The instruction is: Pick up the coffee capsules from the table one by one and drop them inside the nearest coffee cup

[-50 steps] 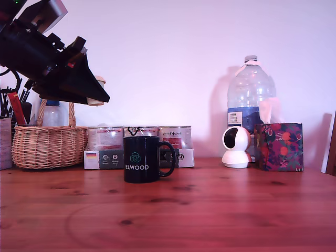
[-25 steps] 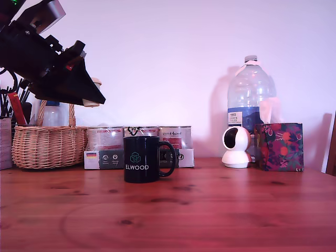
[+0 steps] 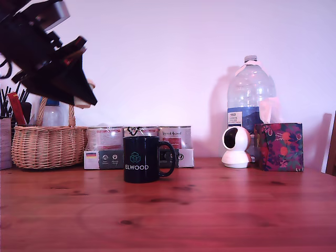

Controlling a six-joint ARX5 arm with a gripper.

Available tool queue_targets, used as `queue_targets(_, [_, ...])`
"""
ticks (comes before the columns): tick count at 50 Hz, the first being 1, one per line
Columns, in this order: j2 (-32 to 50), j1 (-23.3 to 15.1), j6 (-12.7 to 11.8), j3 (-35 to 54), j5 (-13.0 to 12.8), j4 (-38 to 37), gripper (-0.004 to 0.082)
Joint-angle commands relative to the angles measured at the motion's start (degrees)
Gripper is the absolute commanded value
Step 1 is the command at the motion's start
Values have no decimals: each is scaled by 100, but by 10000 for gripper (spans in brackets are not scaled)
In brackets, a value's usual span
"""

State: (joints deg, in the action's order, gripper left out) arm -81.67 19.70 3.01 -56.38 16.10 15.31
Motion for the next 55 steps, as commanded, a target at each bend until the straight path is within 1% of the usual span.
queue_targets(1, [-328, 31, 9, -221, -15, 96, 145])
queue_targets(10, [-962, 33, 59, -997, -15, 428, 145])
queue_targets(21, [-1639, 72, 186, -1971, -37, 896, 145])
queue_targets(29, [-2048, 118, 227, -2632, -162, 1241, 146])
queue_targets(37, [-2448, 175, 343, -3268, -164, 1633, 146])
queue_targets(48, [-3071, 223, 356, -4079, -181, 2055, 146])
queue_targets(55, [-3475, 223, 415, -4540, -201, 2341, 146])
